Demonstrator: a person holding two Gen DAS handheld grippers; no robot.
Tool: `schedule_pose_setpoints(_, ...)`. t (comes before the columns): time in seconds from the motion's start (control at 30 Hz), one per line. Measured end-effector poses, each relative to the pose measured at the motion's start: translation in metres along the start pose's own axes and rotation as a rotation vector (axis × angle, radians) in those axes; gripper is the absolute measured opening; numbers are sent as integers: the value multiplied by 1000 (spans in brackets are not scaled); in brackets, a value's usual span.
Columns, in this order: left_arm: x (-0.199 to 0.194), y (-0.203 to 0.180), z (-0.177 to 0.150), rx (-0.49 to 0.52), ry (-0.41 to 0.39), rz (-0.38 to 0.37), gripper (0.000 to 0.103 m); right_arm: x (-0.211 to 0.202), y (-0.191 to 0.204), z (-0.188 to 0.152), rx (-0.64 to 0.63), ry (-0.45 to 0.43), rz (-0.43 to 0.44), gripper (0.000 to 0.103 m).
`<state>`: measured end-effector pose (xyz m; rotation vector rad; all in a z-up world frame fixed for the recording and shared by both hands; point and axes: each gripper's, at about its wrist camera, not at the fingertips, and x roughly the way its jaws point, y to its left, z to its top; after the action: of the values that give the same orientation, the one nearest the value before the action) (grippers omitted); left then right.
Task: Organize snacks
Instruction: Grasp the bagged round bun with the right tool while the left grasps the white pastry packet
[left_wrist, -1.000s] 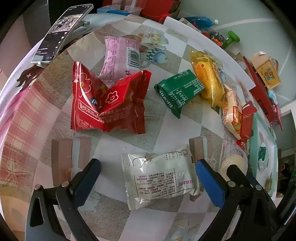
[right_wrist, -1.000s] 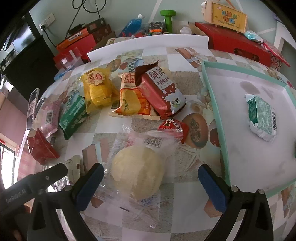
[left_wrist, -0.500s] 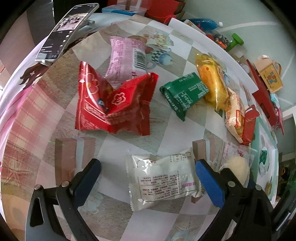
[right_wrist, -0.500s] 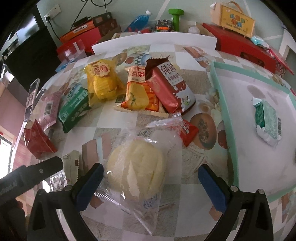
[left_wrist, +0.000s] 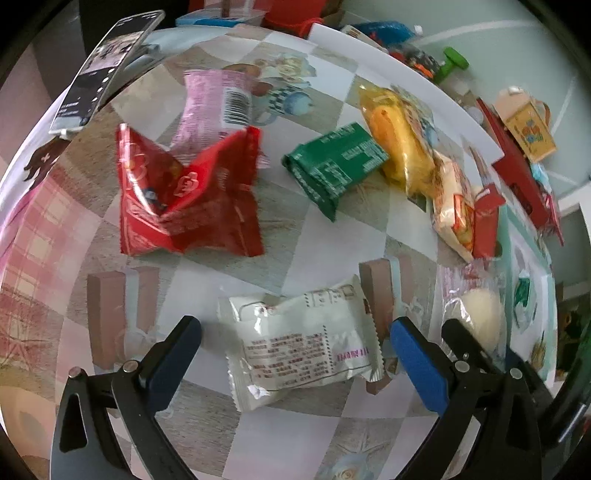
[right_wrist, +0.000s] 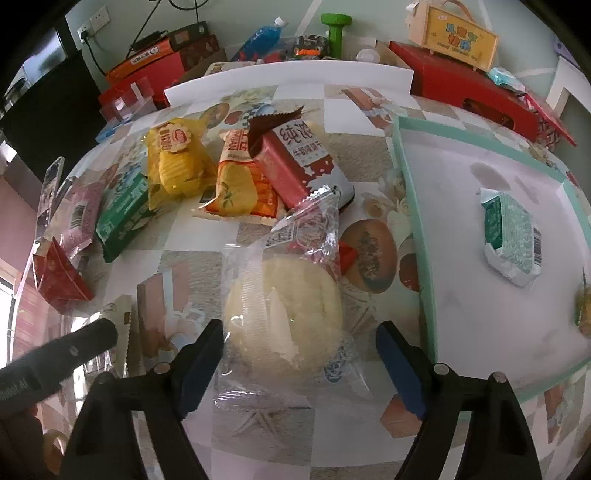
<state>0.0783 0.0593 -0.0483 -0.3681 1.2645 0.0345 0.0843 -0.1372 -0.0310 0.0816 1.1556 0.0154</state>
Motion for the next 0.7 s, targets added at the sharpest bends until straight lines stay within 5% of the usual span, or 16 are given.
schedule_pose_setpoints(0.17, 9, -21, -5, 78, -6, 73, 102, 0, 3, -3, -21, 3, -6, 83)
schedule_pose_setpoints(0.37, 11, -38, -11, 143, -39, 133, 79, 0, 6, -3, -39, -3, -4, 74)
schedule_pose_setpoints(0.43, 5, -36, -15, 146, -59, 138, 62, 0, 6, -2, -44, -5, -2, 72)
schedule_pose_setpoints(0.7, 5, -34, -12, 122, -59, 100, 61, -1, 5, -2, -48, -16, 3, 66)
